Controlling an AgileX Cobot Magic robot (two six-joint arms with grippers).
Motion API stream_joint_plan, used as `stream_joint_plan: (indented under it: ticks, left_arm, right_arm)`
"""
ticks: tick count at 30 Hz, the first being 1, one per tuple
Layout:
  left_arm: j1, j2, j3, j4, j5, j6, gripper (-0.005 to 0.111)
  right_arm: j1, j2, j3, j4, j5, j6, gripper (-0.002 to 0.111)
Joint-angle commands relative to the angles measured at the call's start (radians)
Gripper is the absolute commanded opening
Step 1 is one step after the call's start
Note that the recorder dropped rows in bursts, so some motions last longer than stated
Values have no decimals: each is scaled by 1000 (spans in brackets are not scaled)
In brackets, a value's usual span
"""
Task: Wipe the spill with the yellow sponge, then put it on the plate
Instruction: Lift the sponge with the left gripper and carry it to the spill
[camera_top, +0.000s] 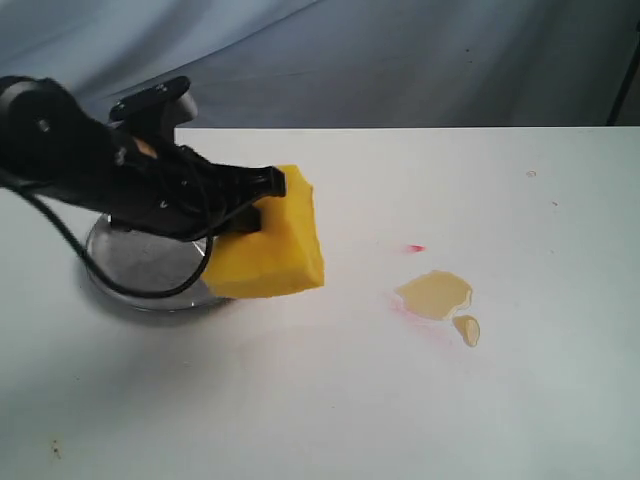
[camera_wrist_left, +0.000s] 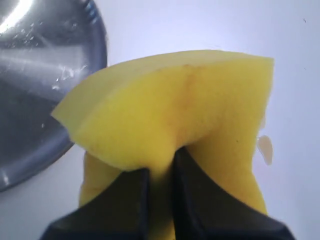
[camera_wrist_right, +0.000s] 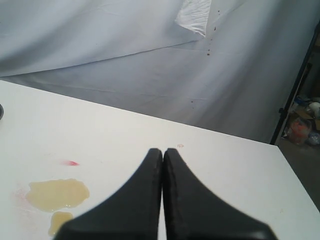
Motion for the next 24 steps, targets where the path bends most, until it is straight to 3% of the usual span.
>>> stream_joint_plan:
  ticks: [1, 9, 24]
  left_arm:
    - [-14, 128, -166, 67, 119, 61, 0]
    - [-57, 401, -469, 71, 305, 288, 0]
    - [-156, 737, -1025, 211, 621, 426, 0]
  right_arm:
    - [-1, -4, 4, -10, -7, 1, 0]
    - [-1, -4, 4, -10, -7, 1, 0]
    - [-1, -4, 4, -10, -7, 1, 0]
